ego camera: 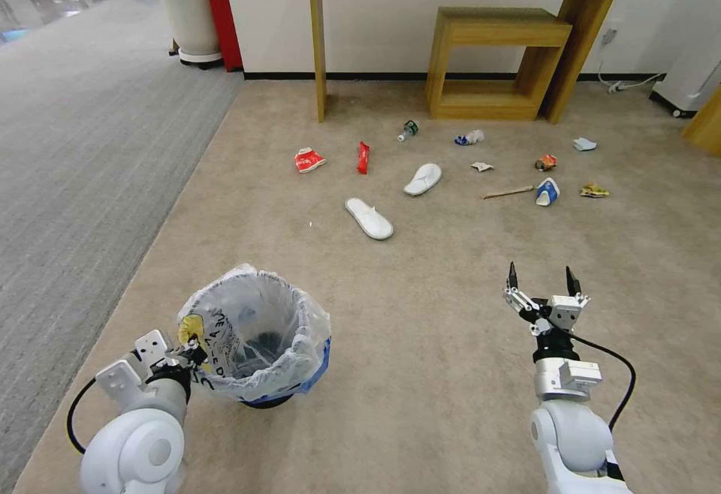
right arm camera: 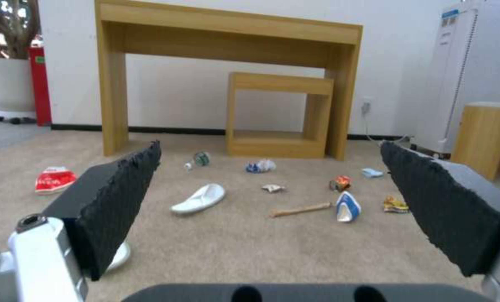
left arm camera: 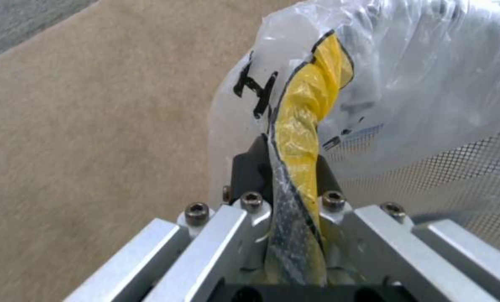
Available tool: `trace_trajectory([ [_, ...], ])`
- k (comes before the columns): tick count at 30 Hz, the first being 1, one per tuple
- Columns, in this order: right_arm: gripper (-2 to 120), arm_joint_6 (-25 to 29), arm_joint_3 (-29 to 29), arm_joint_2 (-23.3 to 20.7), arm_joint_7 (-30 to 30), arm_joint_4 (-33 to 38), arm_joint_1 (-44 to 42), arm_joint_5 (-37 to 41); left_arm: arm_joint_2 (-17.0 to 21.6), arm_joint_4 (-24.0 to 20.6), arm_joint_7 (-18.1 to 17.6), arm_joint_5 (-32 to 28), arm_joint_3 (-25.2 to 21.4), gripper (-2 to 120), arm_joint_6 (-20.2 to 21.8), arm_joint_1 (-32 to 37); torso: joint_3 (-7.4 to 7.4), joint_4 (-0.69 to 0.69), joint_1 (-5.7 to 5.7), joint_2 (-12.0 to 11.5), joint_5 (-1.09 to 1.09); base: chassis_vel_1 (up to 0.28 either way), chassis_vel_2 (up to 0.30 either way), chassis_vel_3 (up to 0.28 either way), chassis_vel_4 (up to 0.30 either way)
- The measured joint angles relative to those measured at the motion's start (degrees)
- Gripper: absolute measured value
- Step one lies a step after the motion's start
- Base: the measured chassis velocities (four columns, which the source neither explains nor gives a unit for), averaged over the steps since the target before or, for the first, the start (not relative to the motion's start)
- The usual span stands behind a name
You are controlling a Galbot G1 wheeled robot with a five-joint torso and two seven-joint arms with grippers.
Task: Pick up the trash bin and place the garbage on the floor into it.
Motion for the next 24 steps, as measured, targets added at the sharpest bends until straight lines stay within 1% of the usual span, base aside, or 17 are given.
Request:
trace_trajectory([
  [7,100,-0.1,-0.1,0.0,-0.1,0.0,0.3,0.1,0.5,0.1,0.0,-0.1,-0.4,2,0.0,-0.2,0.01,-0.02,0.01,0.0,-0.01,-0.167,0.162,0.158,-0.174],
  [15,100,-0.2,-0.3,0.1,-0.1,0.0,0.4,0.2,1.0,0.8,0.0,-0.3,-0.7,2,-0.1,-0.5,0.00,0.02,0.00,0.0,0.00,-0.150,0.158,0.167,-0.155],
  [17,100,-0.2,-0.2,0.1,-0.2,0.0,0.4,0.2,1.2,0.9,0.0,-0.4,-0.8,2,-0.1,-0.5,0.02,-0.01,0.00,0.0,-0.03,-0.217,0.220,0.226,-0.258],
  [19,100,-0.2,-0.3,0.2,-0.2,0.0,0.3,0.2,1.2,0.9,0.0,-0.4,-0.8,2,-0.1,-0.5,0.01,-0.01,0.00,0.0,0.01,-0.254,0.248,0.231,-0.255],
  [24,100,-0.2,-0.3,0.3,-0.3,0.0,0.2,0.1,1.2,0.9,0.0,-0.3,-0.8,2,-0.2,-0.4,0.01,0.00,0.00,0.0,-0.01,-0.262,0.252,0.253,-0.252],
])
